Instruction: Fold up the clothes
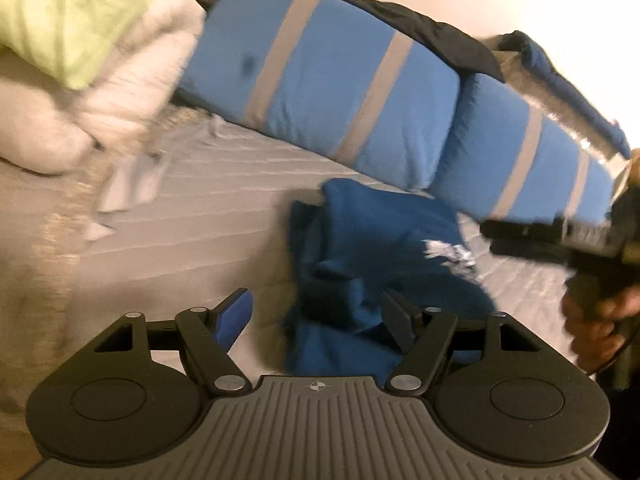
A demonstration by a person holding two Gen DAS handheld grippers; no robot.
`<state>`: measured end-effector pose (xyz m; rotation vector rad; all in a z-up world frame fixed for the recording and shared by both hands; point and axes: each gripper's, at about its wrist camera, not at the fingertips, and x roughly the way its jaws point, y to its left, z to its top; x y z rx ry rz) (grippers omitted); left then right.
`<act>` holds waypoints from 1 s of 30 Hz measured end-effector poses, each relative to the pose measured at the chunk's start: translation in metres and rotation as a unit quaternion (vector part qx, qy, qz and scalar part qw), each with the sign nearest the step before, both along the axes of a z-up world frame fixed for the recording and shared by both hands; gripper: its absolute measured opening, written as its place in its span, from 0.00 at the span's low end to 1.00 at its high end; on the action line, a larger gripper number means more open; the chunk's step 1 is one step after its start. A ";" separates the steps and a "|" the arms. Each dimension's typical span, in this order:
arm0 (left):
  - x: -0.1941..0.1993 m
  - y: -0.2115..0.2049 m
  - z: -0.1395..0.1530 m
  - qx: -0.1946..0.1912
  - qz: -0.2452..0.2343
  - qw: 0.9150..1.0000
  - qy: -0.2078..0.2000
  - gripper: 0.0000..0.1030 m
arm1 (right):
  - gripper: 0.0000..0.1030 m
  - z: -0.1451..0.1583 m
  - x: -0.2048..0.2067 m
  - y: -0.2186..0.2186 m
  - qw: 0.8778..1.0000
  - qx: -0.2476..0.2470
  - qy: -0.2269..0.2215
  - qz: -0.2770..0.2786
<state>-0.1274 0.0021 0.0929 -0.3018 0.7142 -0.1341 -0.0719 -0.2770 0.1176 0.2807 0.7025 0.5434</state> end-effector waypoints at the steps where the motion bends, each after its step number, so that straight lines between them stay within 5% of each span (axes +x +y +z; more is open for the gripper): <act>1: 0.008 -0.001 -0.002 -0.015 -0.006 1.000 0.011 0.68 | 0.99 -0.005 0.001 -0.012 1.000 0.003 0.005 -0.019; 6: 0.049 -0.004 -0.020 -0.061 0.003 0.994 0.089 0.64 | 0.99 -0.040 0.000 -0.063 0.995 0.049 0.035 -0.076; 8: 0.064 -0.005 -0.029 -0.068 0.010 0.991 0.117 0.28 | 0.99 -0.056 -0.002 -0.074 0.992 0.064 0.061 -0.086; 11: 0.075 -0.009 -0.038 -0.069 0.002 0.983 0.170 0.14 | 0.99 -0.064 0.000 -0.083 0.987 0.074 0.094 -0.103; 19: 0.044 0.009 -0.030 -0.128 -0.001 0.969 0.212 0.11 | 0.99 -0.067 0.007 -0.104 0.977 0.112 0.121 -0.139; 24: 0.038 0.005 -0.039 -0.046 -0.008 0.975 0.216 0.12 | 0.99 -0.064 0.003 -0.104 0.980 0.092 0.112 -0.139; 30: 0.048 0.003 -0.024 0.013 -0.008 0.989 0.146 0.41 | 0.99 -0.062 0.002 -0.098 0.984 0.069 0.102 -0.131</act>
